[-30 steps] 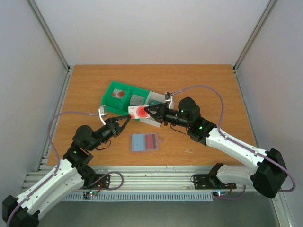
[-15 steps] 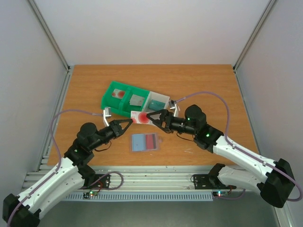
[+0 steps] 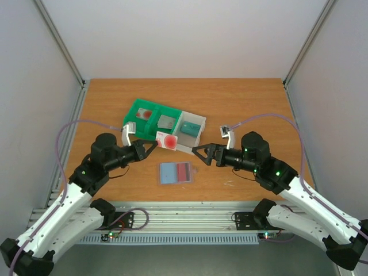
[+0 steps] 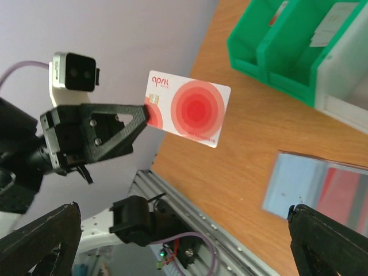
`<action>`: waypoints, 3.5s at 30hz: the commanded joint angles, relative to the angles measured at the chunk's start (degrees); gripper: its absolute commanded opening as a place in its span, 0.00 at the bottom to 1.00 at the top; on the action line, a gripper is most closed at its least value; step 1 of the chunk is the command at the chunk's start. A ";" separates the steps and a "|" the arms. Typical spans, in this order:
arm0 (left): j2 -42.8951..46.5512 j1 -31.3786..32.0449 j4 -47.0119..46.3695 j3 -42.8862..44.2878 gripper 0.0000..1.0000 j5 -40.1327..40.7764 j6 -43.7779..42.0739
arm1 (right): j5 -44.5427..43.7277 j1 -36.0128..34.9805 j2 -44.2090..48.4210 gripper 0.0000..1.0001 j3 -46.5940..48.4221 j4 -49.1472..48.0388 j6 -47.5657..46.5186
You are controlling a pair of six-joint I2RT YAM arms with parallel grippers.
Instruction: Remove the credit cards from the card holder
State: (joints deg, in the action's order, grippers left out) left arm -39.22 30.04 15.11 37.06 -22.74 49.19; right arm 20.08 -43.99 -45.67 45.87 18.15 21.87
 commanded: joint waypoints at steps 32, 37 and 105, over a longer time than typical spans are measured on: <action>-54.20 -32.15 27.29 46.12 0.00 -5.84 -32.23 | -10.51 0.06 6.53 0.99 3.86 13.75 -14.62; -62.52 -32.28 30.31 54.80 0.00 -6.39 -38.12 | -11.12 0.04 6.35 0.98 4.43 12.97 -15.82; -79.40 -31.12 23.67 64.68 0.40 -13.82 -35.86 | -39.02 0.04 -7.49 0.98 17.01 32.62 -1.57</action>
State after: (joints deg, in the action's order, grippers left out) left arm -123.90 -1.26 41.06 102.94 -34.52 11.57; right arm -9.13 -43.99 -53.04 59.59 40.84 11.07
